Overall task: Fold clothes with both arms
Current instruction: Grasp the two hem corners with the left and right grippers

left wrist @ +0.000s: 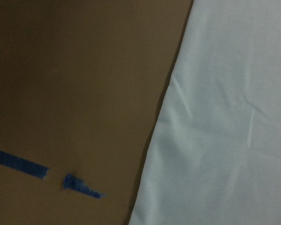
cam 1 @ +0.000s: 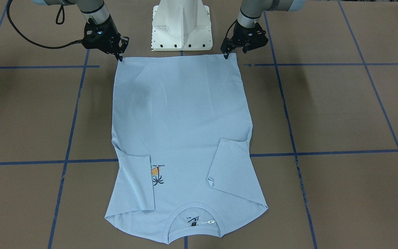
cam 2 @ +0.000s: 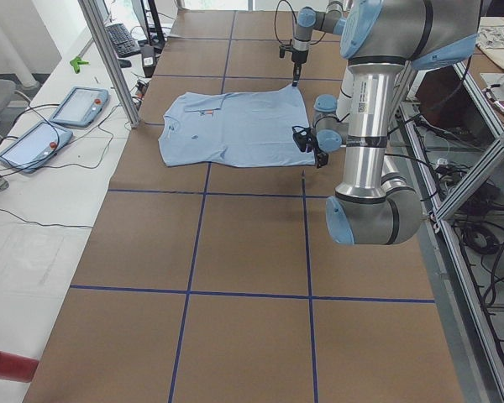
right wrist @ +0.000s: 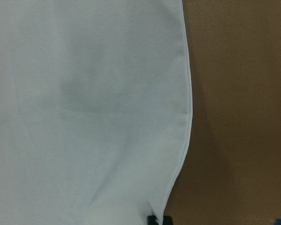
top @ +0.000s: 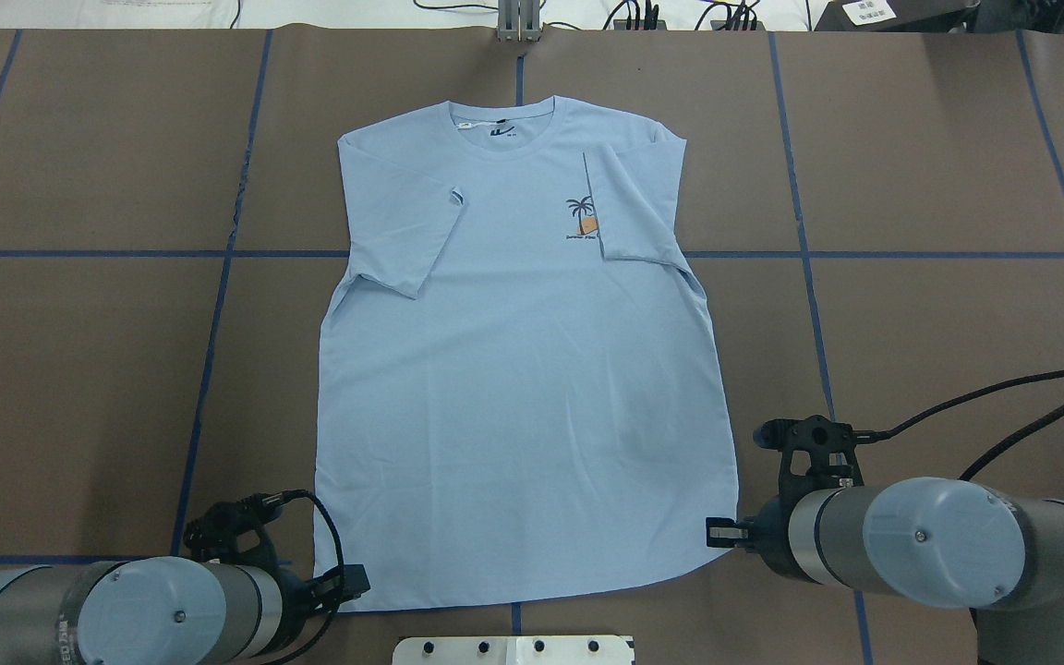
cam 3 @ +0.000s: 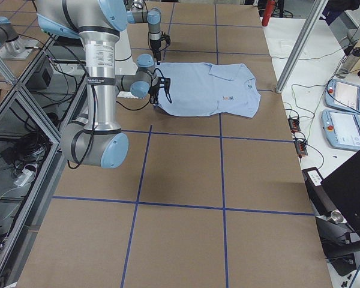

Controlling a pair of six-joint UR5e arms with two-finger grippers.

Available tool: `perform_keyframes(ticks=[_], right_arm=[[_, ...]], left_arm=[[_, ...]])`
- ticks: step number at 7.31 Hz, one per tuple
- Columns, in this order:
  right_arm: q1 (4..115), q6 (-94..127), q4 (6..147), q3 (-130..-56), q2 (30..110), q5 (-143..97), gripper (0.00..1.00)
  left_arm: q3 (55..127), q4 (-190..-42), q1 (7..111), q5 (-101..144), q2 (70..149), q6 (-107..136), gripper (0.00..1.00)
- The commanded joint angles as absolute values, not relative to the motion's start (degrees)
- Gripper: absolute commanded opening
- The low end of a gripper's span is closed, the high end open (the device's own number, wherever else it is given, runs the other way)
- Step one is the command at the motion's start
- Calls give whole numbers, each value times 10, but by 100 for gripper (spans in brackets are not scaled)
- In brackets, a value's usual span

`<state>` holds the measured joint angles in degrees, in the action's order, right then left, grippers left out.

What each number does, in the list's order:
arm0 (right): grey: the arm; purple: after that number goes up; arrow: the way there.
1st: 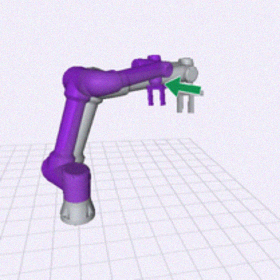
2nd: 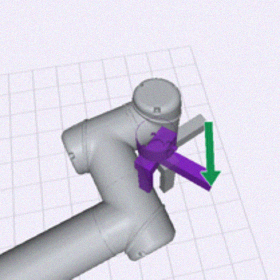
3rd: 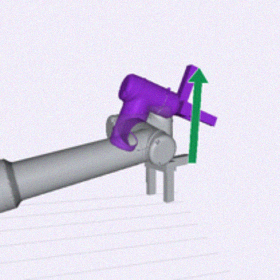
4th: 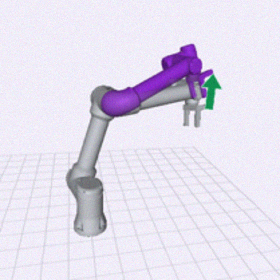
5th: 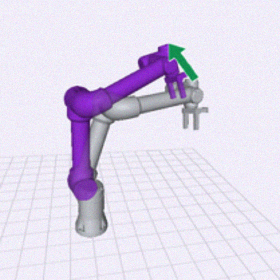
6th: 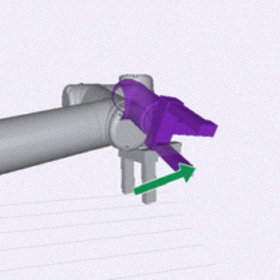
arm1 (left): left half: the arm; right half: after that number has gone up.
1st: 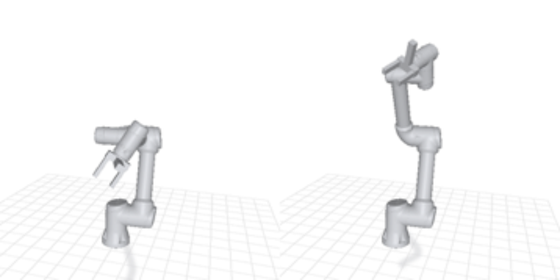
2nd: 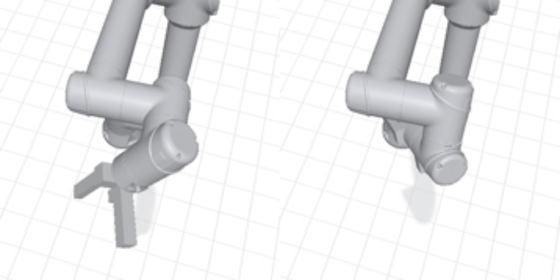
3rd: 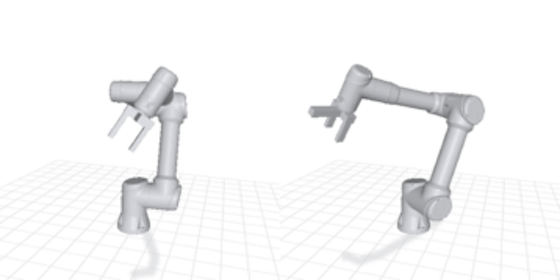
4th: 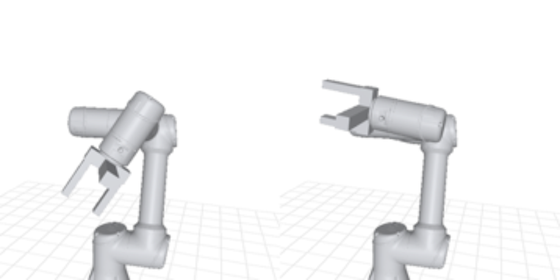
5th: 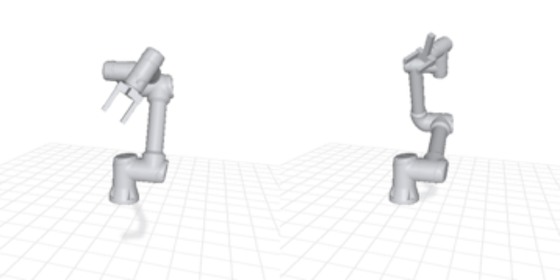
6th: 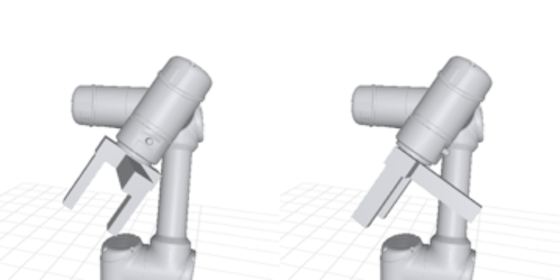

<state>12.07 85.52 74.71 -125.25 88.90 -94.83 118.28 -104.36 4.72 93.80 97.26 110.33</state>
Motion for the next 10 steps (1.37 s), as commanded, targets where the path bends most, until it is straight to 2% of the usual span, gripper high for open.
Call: perform_keyframes(ticks=[1, 4, 6, 8, 10], right_arm=[[126, 855, 747, -1252, 889, -954, 0], [136, 855, 748, -1252, 889, -966, 0], [139, 855, 747, -1252, 889, -967, 0], [143, 855, 747, -1252, 890, -970, 0], [144, 855, 747, -1252, 892, -972, 0]], left_arm=[[1180, -1028, 41, 939, 976, 1106, 96], [1166, -1013, 42, 939, 979, 1103, 95], [1167, -1013, 47, 939, 980, 1103, 88], [1171, -1013, 51, 939, 980, 1103, 74], [1172, -1013, 51, 939, 981, 1103, 53]])
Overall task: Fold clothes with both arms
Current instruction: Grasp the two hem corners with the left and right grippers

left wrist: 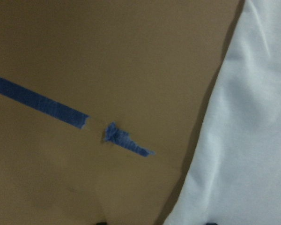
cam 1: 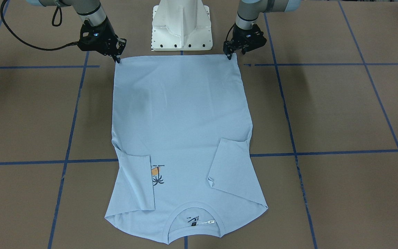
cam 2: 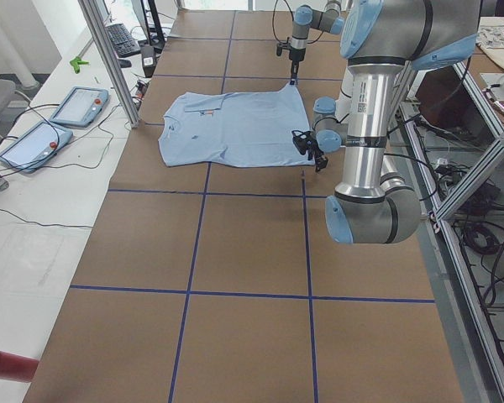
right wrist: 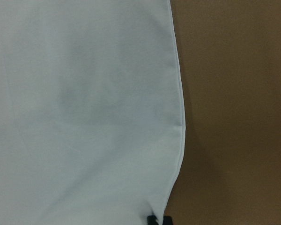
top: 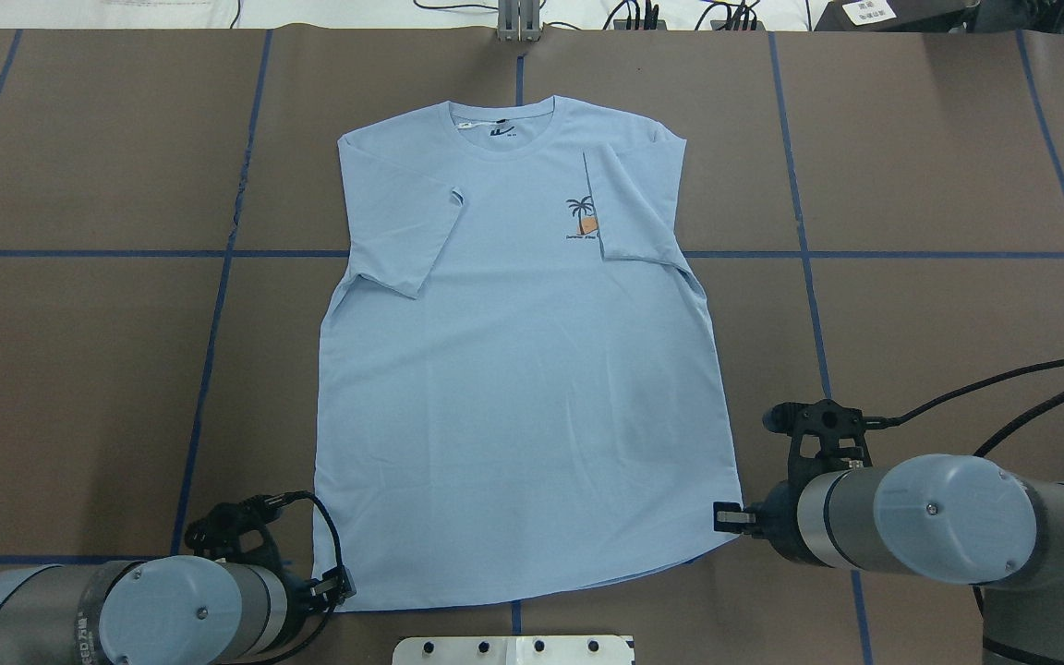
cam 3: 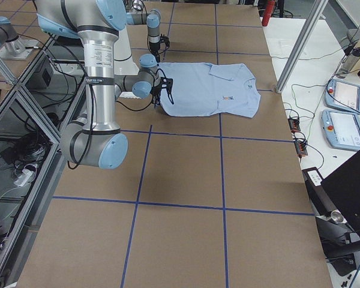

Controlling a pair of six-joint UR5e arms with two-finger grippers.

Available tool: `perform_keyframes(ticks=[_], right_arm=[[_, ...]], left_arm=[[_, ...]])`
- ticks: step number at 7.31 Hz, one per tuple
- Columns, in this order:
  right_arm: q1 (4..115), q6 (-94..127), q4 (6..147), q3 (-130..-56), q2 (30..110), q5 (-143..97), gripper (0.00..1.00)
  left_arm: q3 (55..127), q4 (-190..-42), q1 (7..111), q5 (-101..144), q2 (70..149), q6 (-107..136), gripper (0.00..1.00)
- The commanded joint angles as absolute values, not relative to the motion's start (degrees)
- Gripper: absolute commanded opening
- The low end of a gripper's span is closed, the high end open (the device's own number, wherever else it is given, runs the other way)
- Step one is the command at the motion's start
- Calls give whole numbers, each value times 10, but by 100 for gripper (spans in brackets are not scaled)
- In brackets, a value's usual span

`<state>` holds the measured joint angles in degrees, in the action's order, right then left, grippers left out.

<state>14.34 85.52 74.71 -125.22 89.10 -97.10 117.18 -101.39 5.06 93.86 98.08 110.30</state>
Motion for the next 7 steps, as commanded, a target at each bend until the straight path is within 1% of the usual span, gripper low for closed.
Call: perform_keyframes(ticks=[1, 2, 5, 6, 7], right_arm=[[146, 855, 747, -1252, 893, -973, 0], [147, 855, 748, -1252, 893, -973, 0], [149, 855, 747, -1252, 893, -976, 0], [150, 855, 747, -1252, 894, -979, 0], [152, 855, 747, -1252, 895, -981, 0]], left_arm=[[1174, -1013, 52, 939, 981, 1103, 44], [1174, -1013, 52, 939, 982, 1103, 35], [1204, -969, 55, 940, 993, 1103, 11], [1204, -964, 56, 940, 998, 1102, 0], [1205, -964, 56, 940, 998, 1099, 0]])
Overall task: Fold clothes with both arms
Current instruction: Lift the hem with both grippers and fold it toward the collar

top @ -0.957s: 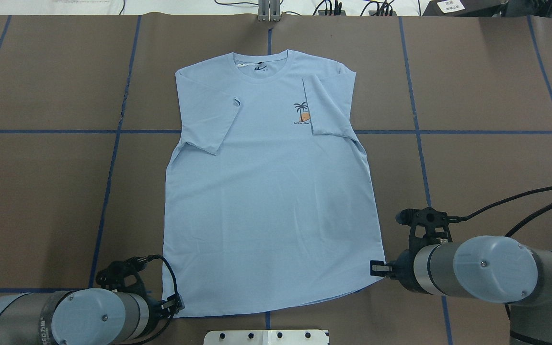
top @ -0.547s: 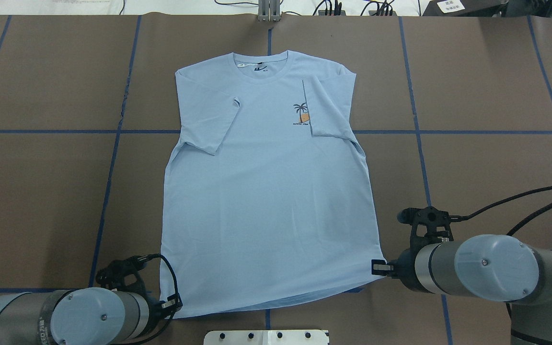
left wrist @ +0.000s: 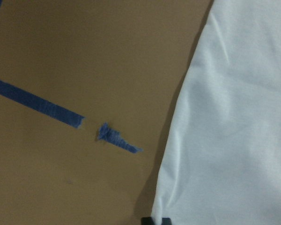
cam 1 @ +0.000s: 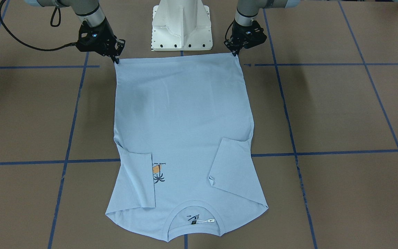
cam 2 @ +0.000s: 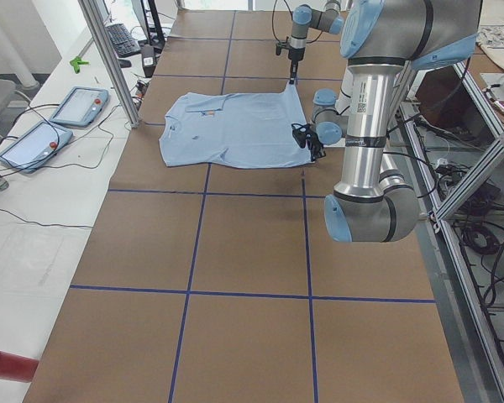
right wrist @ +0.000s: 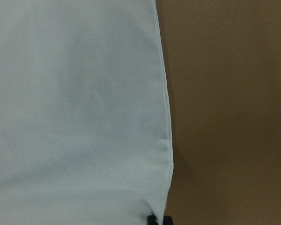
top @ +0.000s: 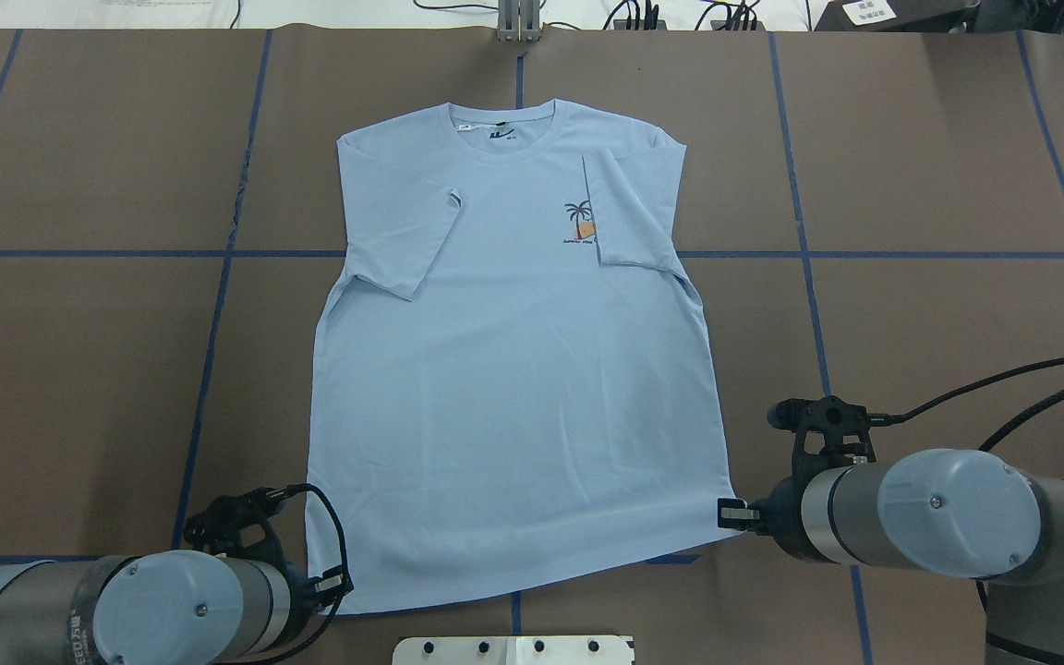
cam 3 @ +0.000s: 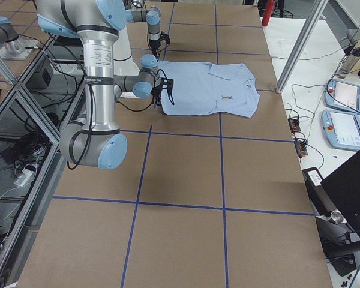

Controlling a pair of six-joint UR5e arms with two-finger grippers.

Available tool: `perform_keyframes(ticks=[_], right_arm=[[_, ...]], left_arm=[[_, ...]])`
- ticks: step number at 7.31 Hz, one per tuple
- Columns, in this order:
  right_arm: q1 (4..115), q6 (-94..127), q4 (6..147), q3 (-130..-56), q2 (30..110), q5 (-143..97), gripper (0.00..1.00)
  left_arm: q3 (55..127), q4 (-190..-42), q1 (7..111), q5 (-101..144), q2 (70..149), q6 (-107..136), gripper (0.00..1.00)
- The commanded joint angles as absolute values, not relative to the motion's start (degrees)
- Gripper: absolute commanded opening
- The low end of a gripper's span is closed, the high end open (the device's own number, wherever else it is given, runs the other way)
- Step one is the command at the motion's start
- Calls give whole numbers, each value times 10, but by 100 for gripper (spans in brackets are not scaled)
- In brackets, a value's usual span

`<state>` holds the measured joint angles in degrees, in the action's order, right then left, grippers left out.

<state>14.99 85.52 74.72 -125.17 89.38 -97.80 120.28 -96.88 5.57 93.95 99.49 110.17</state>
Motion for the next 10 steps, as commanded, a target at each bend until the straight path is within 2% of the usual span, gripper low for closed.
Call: perform_keyframes(ticks=[1, 3, 6, 8, 10], right_arm=[[157, 855, 747, -1252, 895, -990, 0], [167, 855, 748, -1263, 907, -1013, 0], [166, 856, 748, -1333, 980, -1128, 0], [148, 870, 748, -1374, 1021, -1178, 0], [145, 878, 745, -1368, 1006, -1173, 0]], left_arm=[[1208, -964, 57, 941, 998, 1097, 0], [1243, -957, 60, 947, 996, 1095, 0], [1309, -932, 41, 960, 991, 1066, 0], [1376, -874, -35, 960, 991, 1061, 0], [1372, -872, -33, 965, 997, 1061, 0]])
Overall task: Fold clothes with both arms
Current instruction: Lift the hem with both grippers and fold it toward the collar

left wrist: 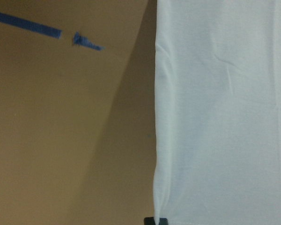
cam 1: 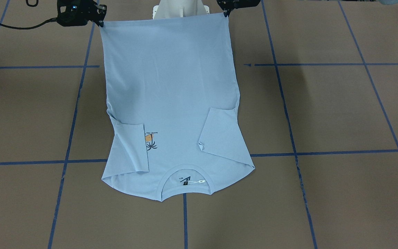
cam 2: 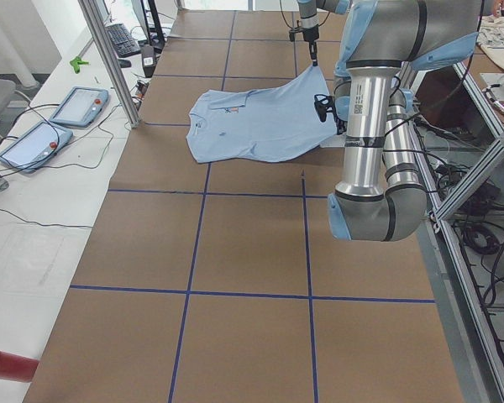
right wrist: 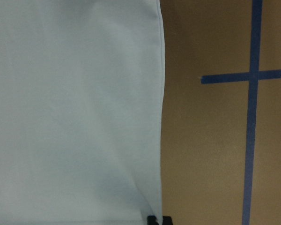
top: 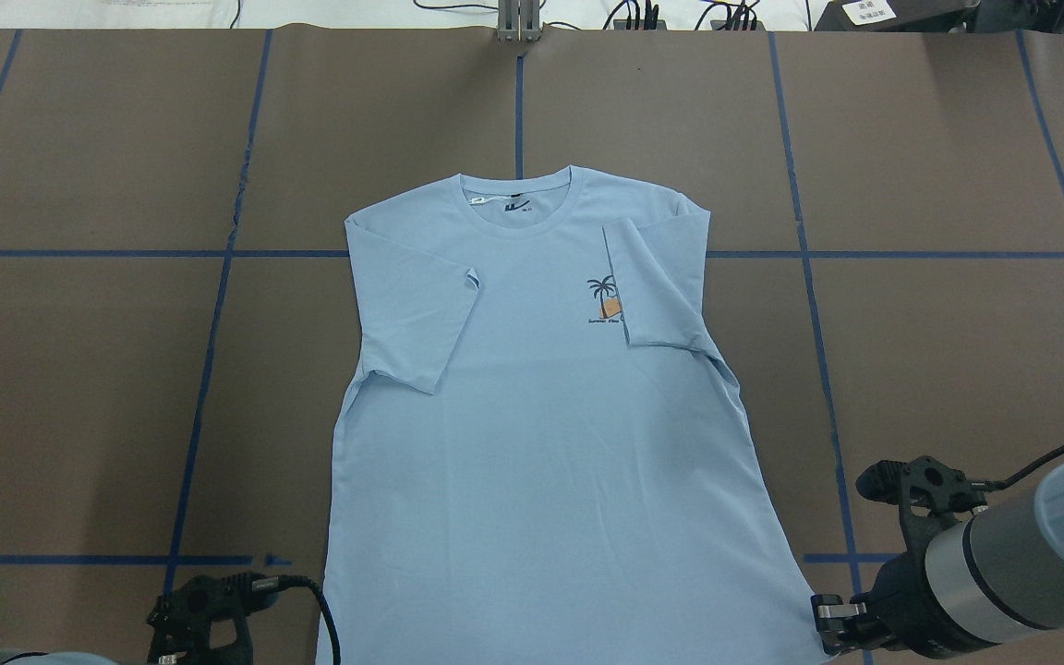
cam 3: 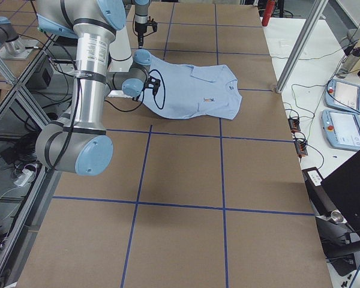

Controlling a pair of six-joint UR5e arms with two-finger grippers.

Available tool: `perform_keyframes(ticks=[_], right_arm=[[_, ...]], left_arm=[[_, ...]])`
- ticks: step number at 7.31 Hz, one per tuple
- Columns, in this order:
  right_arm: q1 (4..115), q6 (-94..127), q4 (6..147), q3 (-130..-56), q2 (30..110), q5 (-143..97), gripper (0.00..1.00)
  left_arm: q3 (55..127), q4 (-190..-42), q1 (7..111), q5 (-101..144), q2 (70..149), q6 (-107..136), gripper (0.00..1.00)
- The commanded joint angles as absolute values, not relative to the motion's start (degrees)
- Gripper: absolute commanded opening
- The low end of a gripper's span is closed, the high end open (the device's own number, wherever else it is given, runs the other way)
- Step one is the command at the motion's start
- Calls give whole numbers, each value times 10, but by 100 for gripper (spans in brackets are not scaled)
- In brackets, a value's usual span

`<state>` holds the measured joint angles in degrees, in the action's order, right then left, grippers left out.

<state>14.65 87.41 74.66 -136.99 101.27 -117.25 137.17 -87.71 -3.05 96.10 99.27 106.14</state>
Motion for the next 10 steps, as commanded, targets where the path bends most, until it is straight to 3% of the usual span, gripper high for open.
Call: perform_keyframes(ticks=[1, 4, 8, 10], right_arm=[[200, 871, 746, -1342, 965, -1172, 0], [357, 812, 746, -1254, 852, -1182, 0], [478, 759, 745, -1060, 677, -1178, 0], [505, 731, 744, -985, 626, -1178, 0]], left_arm=[[1373, -871, -3, 969, 998, 1061, 0], [1352, -871, 157, 1011, 1012, 962, 0], [1171, -868, 340, 1050, 1142, 820, 0], [1079, -892, 415, 1058, 1190, 775, 0]])
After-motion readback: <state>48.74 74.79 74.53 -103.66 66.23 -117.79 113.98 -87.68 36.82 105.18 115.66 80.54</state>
